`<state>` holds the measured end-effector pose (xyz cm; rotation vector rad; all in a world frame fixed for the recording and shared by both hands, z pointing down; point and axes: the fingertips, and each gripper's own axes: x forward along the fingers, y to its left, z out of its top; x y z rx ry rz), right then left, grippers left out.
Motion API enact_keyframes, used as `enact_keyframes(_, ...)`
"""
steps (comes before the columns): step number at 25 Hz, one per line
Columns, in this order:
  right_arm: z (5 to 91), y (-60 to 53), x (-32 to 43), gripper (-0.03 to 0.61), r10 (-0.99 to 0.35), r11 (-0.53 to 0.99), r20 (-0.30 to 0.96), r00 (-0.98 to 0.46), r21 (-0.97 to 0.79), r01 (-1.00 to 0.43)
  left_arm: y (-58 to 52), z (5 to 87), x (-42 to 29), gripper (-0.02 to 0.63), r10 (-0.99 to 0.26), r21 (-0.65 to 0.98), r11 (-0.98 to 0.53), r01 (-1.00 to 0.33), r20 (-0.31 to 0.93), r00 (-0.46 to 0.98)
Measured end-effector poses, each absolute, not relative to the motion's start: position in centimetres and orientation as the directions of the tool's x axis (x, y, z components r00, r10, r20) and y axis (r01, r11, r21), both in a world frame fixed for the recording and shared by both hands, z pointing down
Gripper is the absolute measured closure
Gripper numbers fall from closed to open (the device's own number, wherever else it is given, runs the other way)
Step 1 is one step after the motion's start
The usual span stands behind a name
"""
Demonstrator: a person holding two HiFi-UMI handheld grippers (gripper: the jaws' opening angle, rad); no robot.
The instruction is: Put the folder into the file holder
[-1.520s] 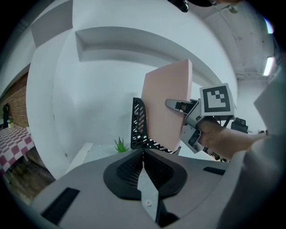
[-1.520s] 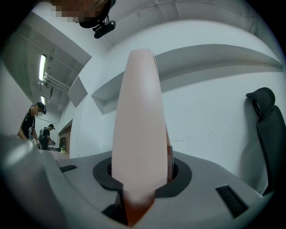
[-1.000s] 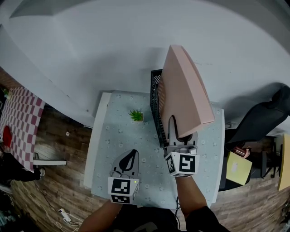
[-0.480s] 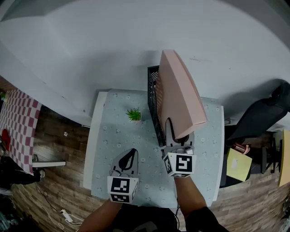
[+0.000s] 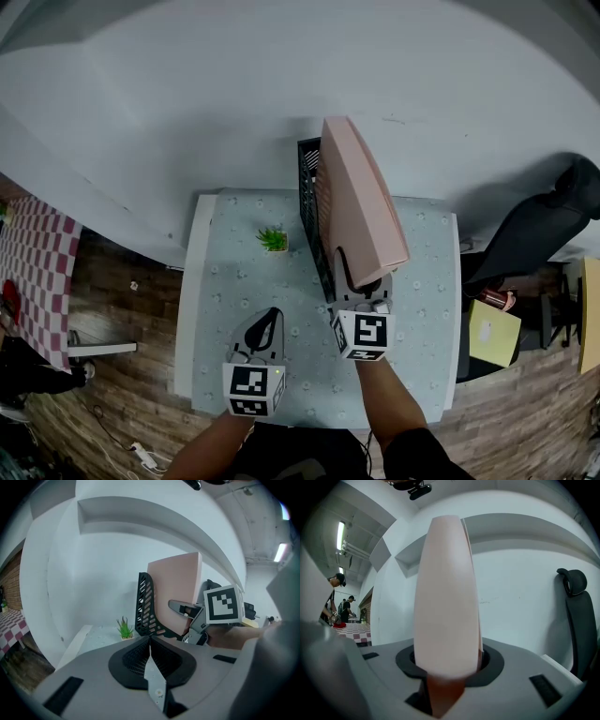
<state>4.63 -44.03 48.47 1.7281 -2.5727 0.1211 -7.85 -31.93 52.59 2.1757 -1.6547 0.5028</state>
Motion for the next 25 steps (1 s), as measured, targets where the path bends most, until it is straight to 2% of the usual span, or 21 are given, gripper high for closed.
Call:
enact_keyframes(11,49.8,-43.9,4.7,0.348,-0.895,0.376,0.238,-0.377,-0.053,-0.925,-31.6,51.0,-7.3,0.598,-0.838,0.067,-0.3,-0.952,0.459,0.296)
enact_keyframes(25,45.0,-35.2,7.4,0.349,-0.926,0.295,0.241,-0.289,-0.013,-0.955,-29.2,46.5,-5.6,0.598,-0.841,0.091,-0.404,-0.91,0.356,0.408)
